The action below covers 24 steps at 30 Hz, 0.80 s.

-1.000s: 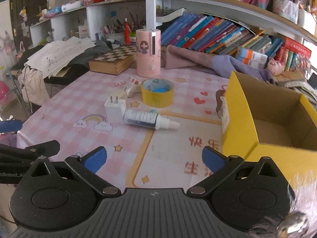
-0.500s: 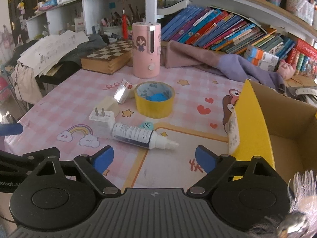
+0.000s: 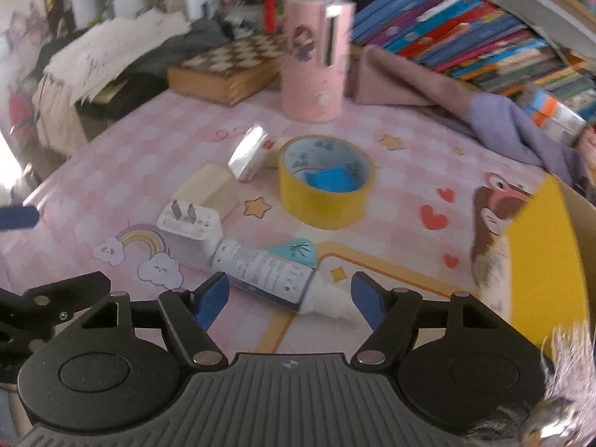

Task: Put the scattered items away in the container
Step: 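Close the right gripper on the white tube while the left gripper grasps the white charger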

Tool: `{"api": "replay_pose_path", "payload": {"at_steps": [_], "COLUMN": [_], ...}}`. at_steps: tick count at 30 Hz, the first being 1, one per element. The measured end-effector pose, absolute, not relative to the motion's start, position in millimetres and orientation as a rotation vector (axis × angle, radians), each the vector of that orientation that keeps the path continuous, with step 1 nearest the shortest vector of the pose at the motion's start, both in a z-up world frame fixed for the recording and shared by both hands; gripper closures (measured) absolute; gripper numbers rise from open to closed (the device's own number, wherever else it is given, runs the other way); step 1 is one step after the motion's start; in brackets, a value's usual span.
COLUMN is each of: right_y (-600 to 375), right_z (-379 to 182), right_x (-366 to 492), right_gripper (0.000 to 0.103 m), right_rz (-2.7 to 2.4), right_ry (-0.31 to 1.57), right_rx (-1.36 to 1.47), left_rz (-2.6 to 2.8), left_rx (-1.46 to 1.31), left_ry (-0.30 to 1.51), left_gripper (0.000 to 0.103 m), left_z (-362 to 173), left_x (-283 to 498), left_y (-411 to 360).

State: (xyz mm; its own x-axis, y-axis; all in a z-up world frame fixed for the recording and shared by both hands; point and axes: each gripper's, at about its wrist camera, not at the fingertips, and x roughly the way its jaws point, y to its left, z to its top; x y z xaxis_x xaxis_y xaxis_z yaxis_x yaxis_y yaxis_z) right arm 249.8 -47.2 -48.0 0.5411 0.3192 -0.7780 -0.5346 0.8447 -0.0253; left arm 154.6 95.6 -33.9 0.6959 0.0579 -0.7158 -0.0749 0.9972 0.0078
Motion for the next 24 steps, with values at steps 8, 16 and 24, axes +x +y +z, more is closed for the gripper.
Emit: {"api": "replay_pose_path", "payload": {"at_steps": [8,16,24], "right_y": [-29,-62,-75], "right_z": [-65,-67,-62], "right_x": [264,266,248], "right_gripper": [0.051,0.073,0.068], "right_rz": [0.564,0.518,0.546], "right_ry": [0.850,0.974,0.984], "right_rx": [-0.432,-0.358,-0.366], "left_rz": [0.060,0.000,0.007], "left_rx": [-0.040,-0.055,-0.043], "left_ry": [0.831,0.830,0.835], "left_gripper": [0.001,0.005,0.020], "left_z": [-41,-49,-62], "left_x": [166,188,219], "left_y": [95,80,60]}}
